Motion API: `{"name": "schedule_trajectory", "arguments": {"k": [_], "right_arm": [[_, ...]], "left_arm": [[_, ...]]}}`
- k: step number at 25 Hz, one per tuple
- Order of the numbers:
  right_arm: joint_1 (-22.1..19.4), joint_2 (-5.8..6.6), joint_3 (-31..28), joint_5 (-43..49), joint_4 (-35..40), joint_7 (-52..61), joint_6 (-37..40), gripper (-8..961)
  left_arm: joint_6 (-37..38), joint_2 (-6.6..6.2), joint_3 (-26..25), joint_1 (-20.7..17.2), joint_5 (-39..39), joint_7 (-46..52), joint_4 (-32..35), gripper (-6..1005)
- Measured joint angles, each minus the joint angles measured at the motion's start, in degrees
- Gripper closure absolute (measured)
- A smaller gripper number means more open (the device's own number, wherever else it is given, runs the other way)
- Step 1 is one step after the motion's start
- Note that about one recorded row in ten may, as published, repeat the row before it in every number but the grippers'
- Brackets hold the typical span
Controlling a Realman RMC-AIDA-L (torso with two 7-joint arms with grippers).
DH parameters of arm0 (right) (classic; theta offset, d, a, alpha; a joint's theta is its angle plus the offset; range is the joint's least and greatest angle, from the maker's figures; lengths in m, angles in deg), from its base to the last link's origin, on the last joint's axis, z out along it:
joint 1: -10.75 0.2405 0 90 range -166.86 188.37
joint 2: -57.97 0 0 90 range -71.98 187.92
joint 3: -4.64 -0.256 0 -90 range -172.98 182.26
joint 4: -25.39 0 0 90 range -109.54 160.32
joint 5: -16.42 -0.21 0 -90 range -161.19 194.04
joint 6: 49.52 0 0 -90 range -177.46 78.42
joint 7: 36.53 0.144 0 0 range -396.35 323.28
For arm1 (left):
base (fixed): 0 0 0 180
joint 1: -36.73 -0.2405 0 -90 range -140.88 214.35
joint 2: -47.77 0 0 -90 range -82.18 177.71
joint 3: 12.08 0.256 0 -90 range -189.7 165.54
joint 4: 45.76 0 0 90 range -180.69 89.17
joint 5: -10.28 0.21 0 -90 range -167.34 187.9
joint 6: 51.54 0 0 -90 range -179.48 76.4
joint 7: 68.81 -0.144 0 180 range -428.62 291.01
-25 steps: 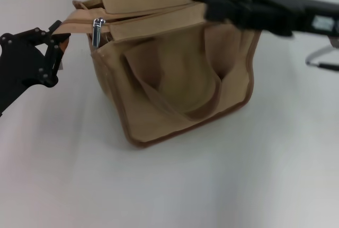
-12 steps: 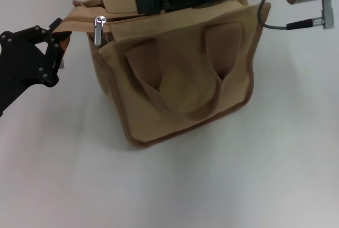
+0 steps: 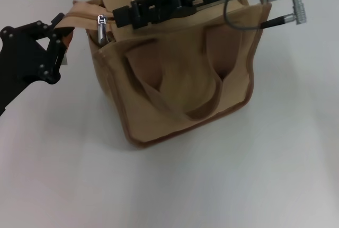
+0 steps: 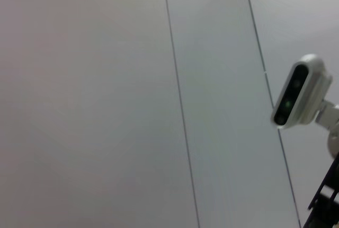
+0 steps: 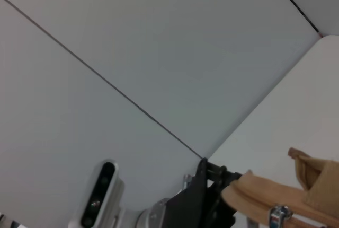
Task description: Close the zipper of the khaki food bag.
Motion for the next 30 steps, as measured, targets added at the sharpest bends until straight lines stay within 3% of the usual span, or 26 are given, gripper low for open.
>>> {"name": "schedule_trajectory", "arguments": {"k": [18,30], "right_arm": [[0.9,-2.07,3.0,0.0,-0.4,-1.6,-4.3,171],[-0.4,-2.27,2.5,-2.3,-0.1,-6.5,-3.1,199]], "left_arm": [[4.3,0.00,0.5,3.7,0.0,4.6,0.0,982],[4.4,0.00,0.8,6.1,0.7,7.8,0.2,983]]}}
